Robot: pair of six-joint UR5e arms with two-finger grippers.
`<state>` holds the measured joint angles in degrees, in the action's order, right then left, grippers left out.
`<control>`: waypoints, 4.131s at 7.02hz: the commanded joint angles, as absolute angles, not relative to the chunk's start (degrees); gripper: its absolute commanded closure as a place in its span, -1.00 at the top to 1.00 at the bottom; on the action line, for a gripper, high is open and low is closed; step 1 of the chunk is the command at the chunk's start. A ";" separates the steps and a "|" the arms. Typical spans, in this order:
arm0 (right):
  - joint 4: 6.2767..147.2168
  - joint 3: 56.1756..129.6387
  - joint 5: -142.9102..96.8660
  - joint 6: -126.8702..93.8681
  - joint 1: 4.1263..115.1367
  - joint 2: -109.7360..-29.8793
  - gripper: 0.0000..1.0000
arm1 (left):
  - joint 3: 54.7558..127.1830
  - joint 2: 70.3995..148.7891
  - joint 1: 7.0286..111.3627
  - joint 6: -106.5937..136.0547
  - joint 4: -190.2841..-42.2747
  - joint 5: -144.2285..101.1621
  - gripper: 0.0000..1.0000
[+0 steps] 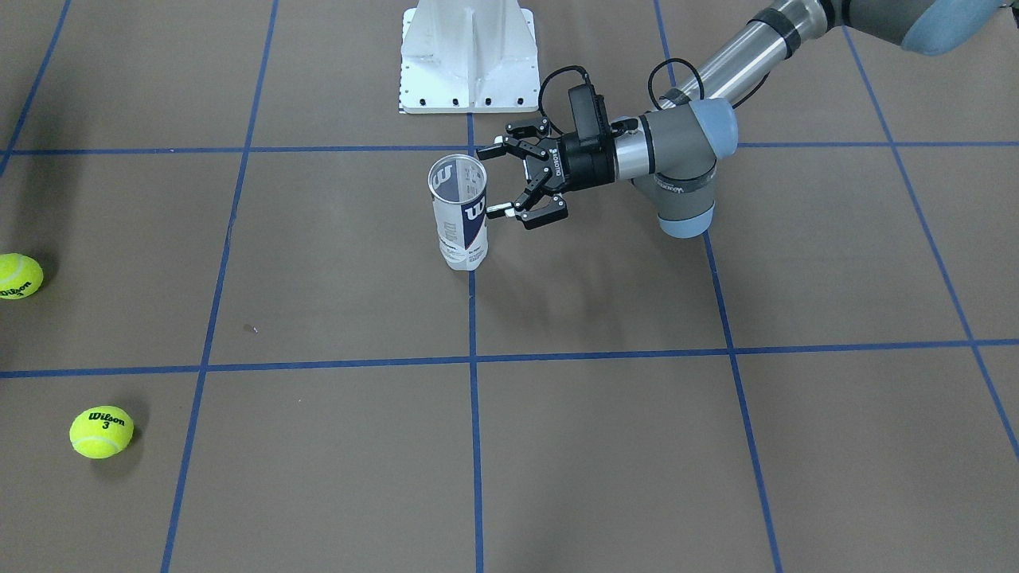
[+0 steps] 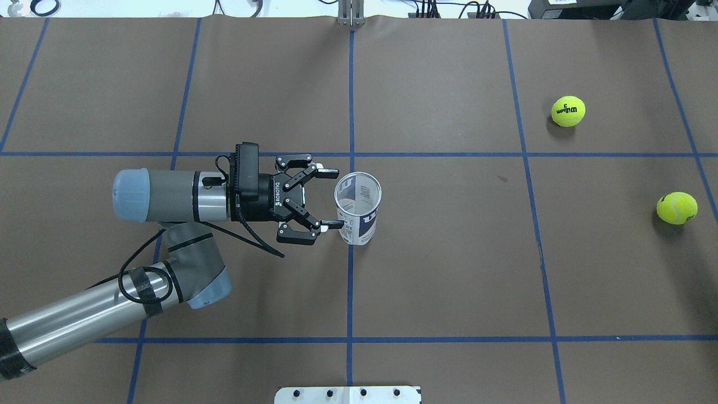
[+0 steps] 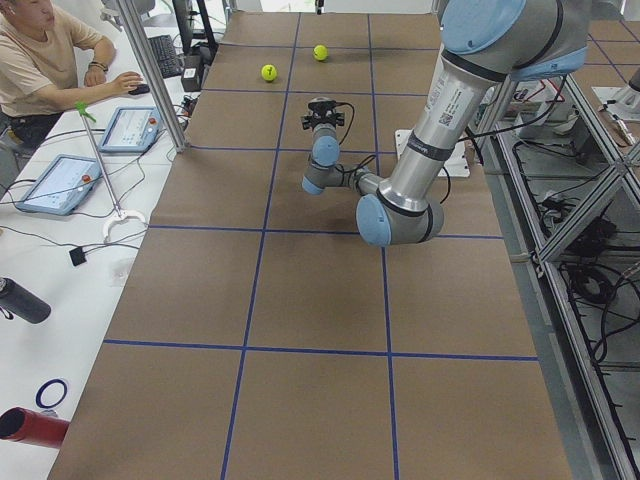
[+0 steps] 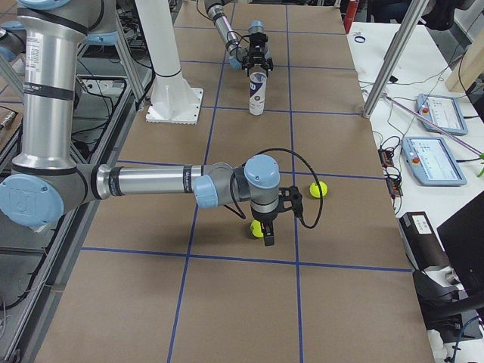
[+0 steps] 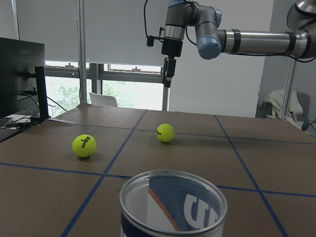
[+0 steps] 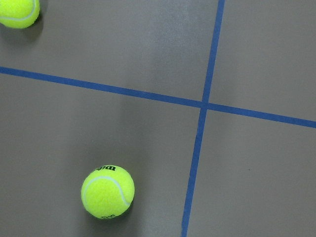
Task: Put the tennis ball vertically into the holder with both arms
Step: 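Move the left gripper back and close it around the upright holder, then hold the holder with the left gripper while the right gripper reaches the nearer ball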
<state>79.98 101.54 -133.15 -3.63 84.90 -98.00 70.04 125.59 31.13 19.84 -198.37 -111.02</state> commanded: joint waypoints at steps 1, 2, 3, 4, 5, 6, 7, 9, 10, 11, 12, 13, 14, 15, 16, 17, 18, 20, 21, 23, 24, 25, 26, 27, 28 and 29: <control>79.98 101.51 -133.15 -3.69 84.90 -98.00 0.99 | 69.87 125.77 31.03 19.78 -198.11 -111.01 0.99; 79.98 101.51 -133.15 -3.69 84.90 -98.00 0.99 | 69.87 125.77 30.85 19.78 -198.11 -111.01 0.99; 79.98 101.51 -133.15 -3.60 84.90 -98.00 0.99 | 69.70 125.86 30.33 19.78 -197.58 -110.66 0.99; 79.98 101.51 -133.15 -3.60 84.90 -98.00 0.99 | 69.61 126.73 29.80 17.25 -195.75 -109.70 0.99; 79.98 101.51 -133.15 -3.60 84.90 -98.00 0.99 | 69.52 127.35 28.92 16.18 -194.17 -109.60 0.99; 79.98 101.51 -133.15 -3.60 84.90 -98.00 0.99 | 69.52 127.88 28.31 16.08 -193.98 -108.47 0.99; 79.98 101.43 -133.15 -3.60 84.90 -98.00 0.99 | 69.09 128.32 27.17 16.00 -193.19 -106.11 0.99; 79.98 101.43 -133.15 -3.60 84.90 -98.00 0.99 | 68.47 128.85 26.90 14.07 -193.18 -105.64 0.97; 79.98 101.43 -133.15 -3.60 84.90 -97.91 0.99 | 68.55 128.85 26.89 13.54 -193.18 -105.64 0.72; 79.98 101.43 -133.07 -3.60 84.90 -97.91 0.99 | 68.55 128.85 26.98 12.75 -193.27 -105.73 0.61; 79.98 101.43 -133.07 -3.60 84.90 -97.82 0.99 | 68.64 128.76 27.07 12.74 -193.45 -105.73 0.56; 79.98 101.51 -133.07 -3.69 84.90 -97.74 0.99 | 68.64 128.76 27.16 12.74 -193.62 -105.82 0.56; 79.98 101.51 -133.07 -3.87 84.90 -97.56 0.99 | 68.73 128.85 27.16 12.83 -193.36 -105.82 0.58; 79.98 101.51 -133.07 -3.87 84.90 -97.47 0.99 | 69.25 128.85 27.16 14.14 -193.36 -105.99 0.61; 79.98 101.51 -133.07 -3.87 84.90 -97.47 0.99 | 69.61 128.85 27.16 17.11 -193.27 -106.08 0.61; 79.98 101.51 -133.07 -3.87 84.90 -97.47 0.99 | 69.52 128.76 27.33 20.53 -193.18 -106.17 0.61; 79.98 101.51 -133.07 -3.95 84.90 -97.38 0.99 | 69.52 128.67 27.51 22.31 -192.66 -106.17 0.61; 79.98 101.78 -133.24 -4.91 84.73 -97.30 0.99 | 69.87 128.67 27.69 22.32 -190.72 -106.17 0.61; 79.46 102.91 -133.85 -9.27 83.60 -97.21 0.99 | 70.31 128.58 27.77 22.32 -190.72 -106.17 0.61; 64.08 102.75 -132.64 -30.90 76.07 -97.56 0.98 | 71.36 128.32 27.69 22.32 -190.81 -106.17 0.62; 57.81 102.74 -127.84 -37.55 71.59 -98.78 0.99 | 71.80 128.23 27.77 22.32 -190.81 -106.17 0.62; 56.61 102.74 -123.36 -38.40 68.85 -99.66 0.99 | 72.07 128.15 27.86 22.32 -190.81 -106.26 0.62; 55.82 102.66 -121.14 -39.10 67.60 -100.63 1.00 | 72.07 128.14 27.77 22.32 -190.81 -106.17 0.62; 52.50 102.48 -118.42 -41.72 65.76 -101.77 1.00 | 72.07 128.14 27.77 22.32 -190.81 -106.26 0.62; 47.69 100.48 -113.69 -42.36 63.31 -103.60 1.00 | 72.07 128.14 27.77 22.32 -190.81 -106.17 0.62; 41.81 96.46 -112.34 -44.71 61.89 -103.71 1.00 | 72.07 128.14 27.77 22.32 -190.72 -106.17 0.62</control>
